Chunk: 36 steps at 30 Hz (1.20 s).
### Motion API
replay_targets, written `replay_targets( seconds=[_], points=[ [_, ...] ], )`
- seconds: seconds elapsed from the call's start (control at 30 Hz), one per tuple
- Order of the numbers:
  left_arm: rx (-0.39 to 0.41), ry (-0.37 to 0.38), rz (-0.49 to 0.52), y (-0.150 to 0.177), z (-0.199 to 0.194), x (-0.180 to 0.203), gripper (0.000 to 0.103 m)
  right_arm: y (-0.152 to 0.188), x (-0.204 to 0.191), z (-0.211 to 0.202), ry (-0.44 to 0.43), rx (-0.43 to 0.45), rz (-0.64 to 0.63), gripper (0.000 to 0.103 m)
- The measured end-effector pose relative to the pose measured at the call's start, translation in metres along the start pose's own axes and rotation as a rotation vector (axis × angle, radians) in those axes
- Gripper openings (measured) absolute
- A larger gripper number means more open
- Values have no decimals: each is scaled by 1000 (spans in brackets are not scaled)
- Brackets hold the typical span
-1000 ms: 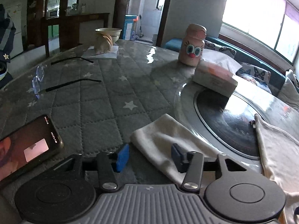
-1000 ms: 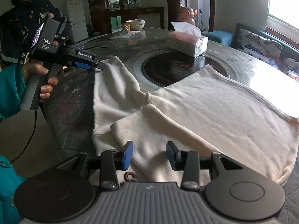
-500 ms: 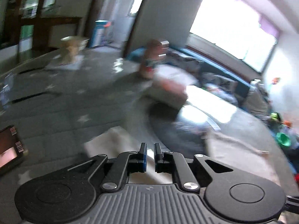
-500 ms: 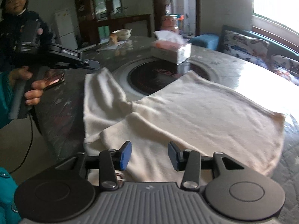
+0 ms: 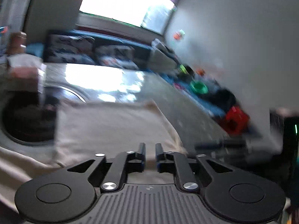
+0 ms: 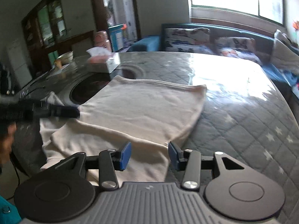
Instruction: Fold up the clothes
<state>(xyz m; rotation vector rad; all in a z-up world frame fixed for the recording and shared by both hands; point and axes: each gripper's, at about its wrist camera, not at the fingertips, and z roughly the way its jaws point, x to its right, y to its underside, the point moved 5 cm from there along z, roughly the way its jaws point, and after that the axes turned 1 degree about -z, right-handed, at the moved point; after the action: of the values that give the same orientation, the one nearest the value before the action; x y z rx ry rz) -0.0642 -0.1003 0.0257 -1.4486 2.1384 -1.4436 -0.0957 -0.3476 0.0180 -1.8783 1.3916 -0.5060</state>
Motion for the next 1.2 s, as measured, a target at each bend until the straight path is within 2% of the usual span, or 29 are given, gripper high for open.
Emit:
replay_targets(
  seconds=[0.07, 0.17, 0.2, 0.23, 0.27, 0.3, 0.47, 0.6, 0.73, 0.83, 0.97, 1.07, 1.2],
  points=[
    [0, -20, 13, 6, -5, -4, 20, 0, 2, -2, 0, 0, 4, 44],
    [25, -110, -6, 7, -21, -24, 24, -5, -6, 3, -19, 1, -19, 44],
    [36, -161, -32, 6, -28, -38, 27, -7, -9, 5, -29, 1, -26, 44],
    [53, -217, -50, 6, -34, -52, 35, -10, -14, 8, -39, 0, -36, 44],
    [76, -295, -70, 6, -42, -67, 44, -12, -19, 11, -51, 0, -47, 44],
    [93, -373, -95, 7, -50, -83, 47, -14, -25, 14, -64, 0, -58, 44],
    [137, -678, -260, 15, -83, -162, 48, -19, -49, 30, -123, -15, -102, 45],
    [157, -812, -343, 22, -100, -204, 48, -19, -62, 36, -142, -30, -124, 45],
    [124, -840, -398, 28, -96, -229, 46, -19, -68, 38, -147, -35, -139, 45],
    [134, -859, -407, 29, -98, -235, 42, -18, -68, 37, -145, -37, -137, 46],
    [130, -871, -385, 26, -92, -234, 11, -16, -65, 36, -139, -38, -131, 47],
    [163, -777, -425, 22, -93, -230, 6, -15, -61, 32, -135, -26, -116, 47],
    [215, -598, -373, 3, -91, -186, 5, -14, -53, 25, -125, -8, -97, 47]
  ],
)
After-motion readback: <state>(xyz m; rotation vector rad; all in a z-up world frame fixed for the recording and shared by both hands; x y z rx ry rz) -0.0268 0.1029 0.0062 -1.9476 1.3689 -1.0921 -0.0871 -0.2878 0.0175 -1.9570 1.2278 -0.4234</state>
